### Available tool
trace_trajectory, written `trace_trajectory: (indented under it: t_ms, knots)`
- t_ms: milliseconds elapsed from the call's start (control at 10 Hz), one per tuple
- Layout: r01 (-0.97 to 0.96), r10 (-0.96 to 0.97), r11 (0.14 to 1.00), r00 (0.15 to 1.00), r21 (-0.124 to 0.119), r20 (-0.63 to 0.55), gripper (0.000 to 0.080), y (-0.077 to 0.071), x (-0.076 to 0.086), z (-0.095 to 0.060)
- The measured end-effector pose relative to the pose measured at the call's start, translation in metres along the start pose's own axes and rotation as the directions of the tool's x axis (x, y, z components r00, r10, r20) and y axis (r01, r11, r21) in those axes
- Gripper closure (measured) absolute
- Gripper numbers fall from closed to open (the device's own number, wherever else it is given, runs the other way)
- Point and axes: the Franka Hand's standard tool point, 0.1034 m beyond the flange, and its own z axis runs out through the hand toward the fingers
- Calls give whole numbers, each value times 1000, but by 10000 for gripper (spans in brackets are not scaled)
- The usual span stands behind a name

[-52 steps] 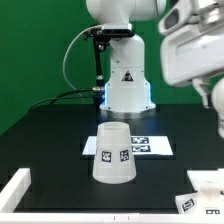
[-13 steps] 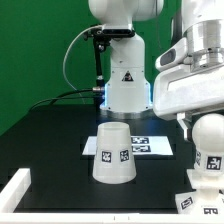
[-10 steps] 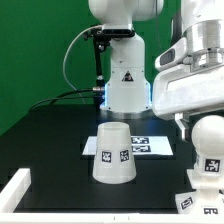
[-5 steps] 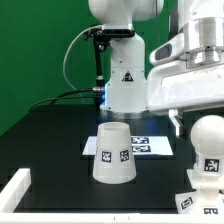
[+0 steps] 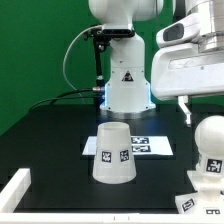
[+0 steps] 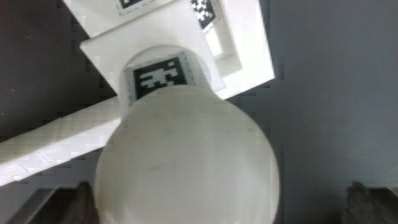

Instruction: Assemble lamp

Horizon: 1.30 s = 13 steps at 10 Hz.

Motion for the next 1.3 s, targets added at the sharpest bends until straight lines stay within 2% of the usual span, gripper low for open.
trace_trajectory:
  t_ms: [100,200,300,400,600,1000,1100,1200,1300]
  knots:
    - [0,0,1000,1000,0,0,101,0,0,0]
    - [80,-80,997,997,-12,20,101,4,-1,1]
    - [200,-198,979,978,-37,61,101,14,3,2]
    - [313,-308,949,948,-48,82,101,20,15,-1]
    - [440,-430,897,892,-51,139,101,11,17,4]
    - [429,-419,902,897,-53,137,101,14,18,4]
    - [442,-426,897,871,-14,244,101,24,19,-1]
    - [413,-398,911,862,22,314,101,27,32,-9]
    - [393,-380,919,872,20,308,101,22,42,-9]
